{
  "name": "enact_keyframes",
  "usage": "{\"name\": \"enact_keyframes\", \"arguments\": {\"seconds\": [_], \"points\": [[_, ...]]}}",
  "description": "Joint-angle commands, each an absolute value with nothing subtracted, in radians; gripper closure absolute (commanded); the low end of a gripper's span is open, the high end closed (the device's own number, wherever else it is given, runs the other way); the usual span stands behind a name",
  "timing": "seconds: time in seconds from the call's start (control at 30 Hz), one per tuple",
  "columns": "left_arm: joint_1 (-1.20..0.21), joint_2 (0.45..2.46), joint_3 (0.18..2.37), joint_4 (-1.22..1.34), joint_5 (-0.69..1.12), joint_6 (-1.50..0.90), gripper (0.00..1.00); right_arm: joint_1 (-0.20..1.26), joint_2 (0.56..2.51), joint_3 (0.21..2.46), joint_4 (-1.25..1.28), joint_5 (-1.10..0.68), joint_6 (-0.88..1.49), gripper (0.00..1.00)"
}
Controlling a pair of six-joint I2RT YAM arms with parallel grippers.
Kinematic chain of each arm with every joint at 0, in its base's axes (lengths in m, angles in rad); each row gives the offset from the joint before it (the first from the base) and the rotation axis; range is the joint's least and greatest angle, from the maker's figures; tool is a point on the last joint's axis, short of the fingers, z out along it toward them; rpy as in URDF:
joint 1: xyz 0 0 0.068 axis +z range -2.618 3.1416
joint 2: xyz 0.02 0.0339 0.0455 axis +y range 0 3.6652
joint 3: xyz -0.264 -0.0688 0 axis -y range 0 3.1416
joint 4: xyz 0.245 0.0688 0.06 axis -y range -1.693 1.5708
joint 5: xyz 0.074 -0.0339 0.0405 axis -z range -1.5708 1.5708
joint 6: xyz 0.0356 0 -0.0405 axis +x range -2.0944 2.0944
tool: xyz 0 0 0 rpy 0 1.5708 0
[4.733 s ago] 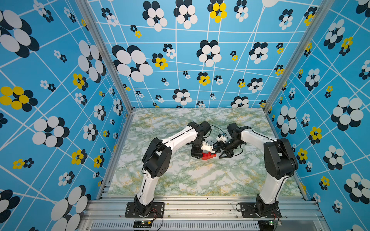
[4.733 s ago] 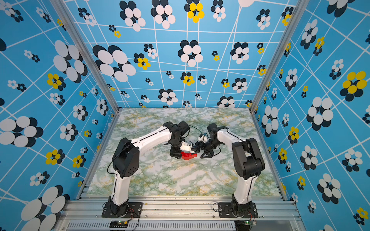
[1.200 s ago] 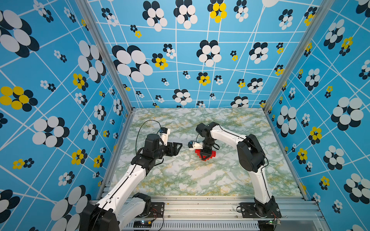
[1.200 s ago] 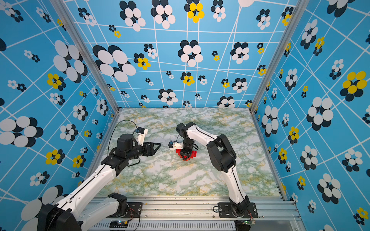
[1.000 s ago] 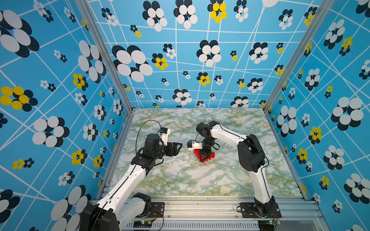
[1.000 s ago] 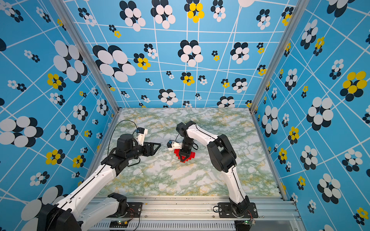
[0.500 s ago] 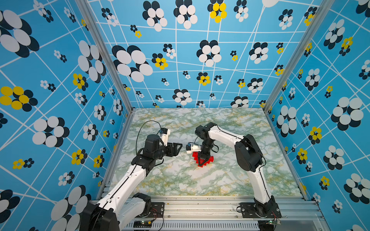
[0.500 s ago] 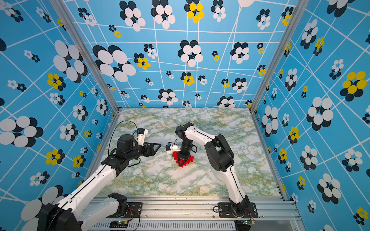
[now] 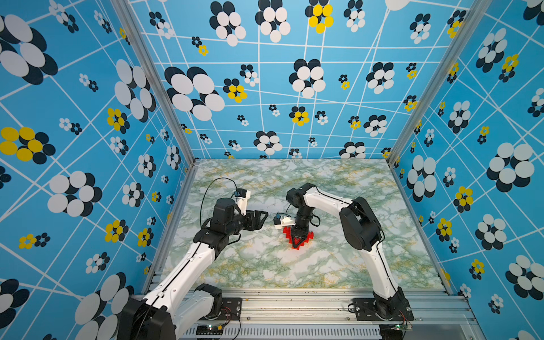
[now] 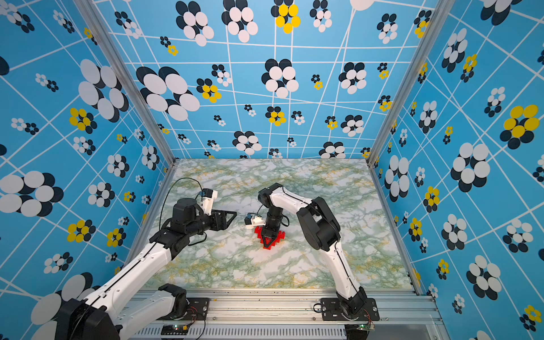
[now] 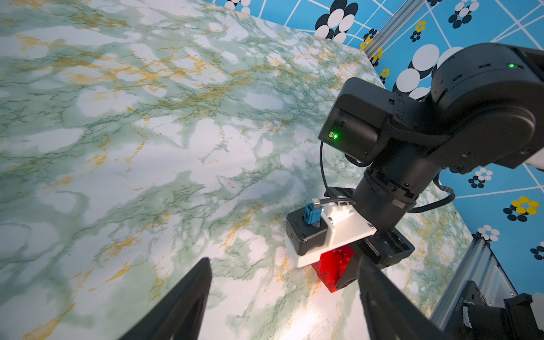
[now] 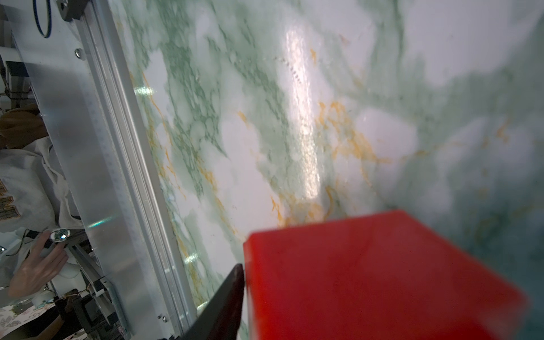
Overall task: Assemble the letter v with lego
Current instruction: Adjust the lego brick at the center of the board, then reset both arms
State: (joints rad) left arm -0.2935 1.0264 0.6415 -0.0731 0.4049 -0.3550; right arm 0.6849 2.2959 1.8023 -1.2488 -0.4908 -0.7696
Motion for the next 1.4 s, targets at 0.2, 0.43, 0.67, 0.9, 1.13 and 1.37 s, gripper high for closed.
{"name": "enact_keyframes", "arguments": {"seconds": [0.2,0.43,0.67,0.9,1.13,1.37], "points": [[-0.284,1.037,0.628,-0.046,0.426,-0.348,0.21,0.689,2.307,1.818,-1.245,-0.429,-0.766,0.27],[-0.285,1.041,0.636,-0.048,0.423,-0.344,0.21,0.688,2.286,1.82,-1.228,-0.361,-0.748,0.26],[-0.283,1.025,0.661,-0.101,0.261,-0.268,0.2,0.59,2.13,1.801,-1.108,-0.247,-0.596,0.25],[-0.21,1.097,0.605,-0.02,-0.13,-0.082,0.0,0.371,1.851,1.441,-0.608,-0.05,-0.229,0.15],[-0.042,1.201,0.423,0.354,-0.176,0.002,0.0,0.146,1.667,1.047,-0.256,0.274,-0.009,0.01],[0.025,1.314,0.421,0.541,-0.092,0.023,0.0,0.088,1.714,0.936,-0.064,0.334,0.001,0.01]]}}
